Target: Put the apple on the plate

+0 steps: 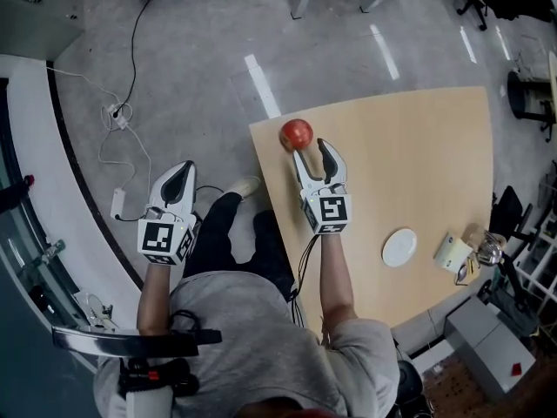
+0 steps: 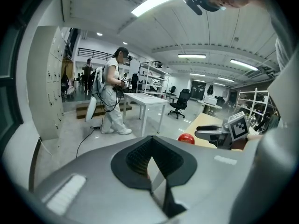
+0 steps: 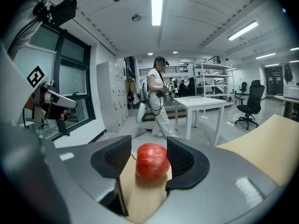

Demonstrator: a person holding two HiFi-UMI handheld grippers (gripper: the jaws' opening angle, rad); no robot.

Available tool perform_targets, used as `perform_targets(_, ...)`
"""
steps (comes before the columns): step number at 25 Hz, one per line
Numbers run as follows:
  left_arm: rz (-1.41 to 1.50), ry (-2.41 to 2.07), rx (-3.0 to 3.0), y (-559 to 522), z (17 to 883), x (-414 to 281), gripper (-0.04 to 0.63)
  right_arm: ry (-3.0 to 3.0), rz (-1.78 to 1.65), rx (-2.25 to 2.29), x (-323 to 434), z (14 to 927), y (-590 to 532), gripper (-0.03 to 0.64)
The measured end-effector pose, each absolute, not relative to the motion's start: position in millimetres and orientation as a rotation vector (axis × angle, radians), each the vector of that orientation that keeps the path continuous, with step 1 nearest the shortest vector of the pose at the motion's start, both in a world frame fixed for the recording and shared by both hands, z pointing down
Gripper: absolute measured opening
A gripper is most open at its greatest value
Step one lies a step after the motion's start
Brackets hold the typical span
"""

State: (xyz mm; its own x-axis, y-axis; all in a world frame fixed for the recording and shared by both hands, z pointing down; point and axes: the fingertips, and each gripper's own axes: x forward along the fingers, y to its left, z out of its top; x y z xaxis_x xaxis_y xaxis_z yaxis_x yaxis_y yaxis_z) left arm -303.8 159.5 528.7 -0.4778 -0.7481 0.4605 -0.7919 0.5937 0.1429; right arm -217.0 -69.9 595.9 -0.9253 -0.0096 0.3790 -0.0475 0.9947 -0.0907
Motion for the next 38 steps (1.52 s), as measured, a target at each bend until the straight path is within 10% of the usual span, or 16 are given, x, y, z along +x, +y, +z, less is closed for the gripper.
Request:
perform_targets(21, 0.152, -2.366, 1.103, 181, 542, -295, 0.02, -2.674, 0.24, -0.077, -237, 655, -67, 0.462)
perform_targets(38, 0.159, -2.363, 1.08, 182, 548, -298, 0.02, -2.64, 0.245, -0.075, -240, 667, -68, 0.374)
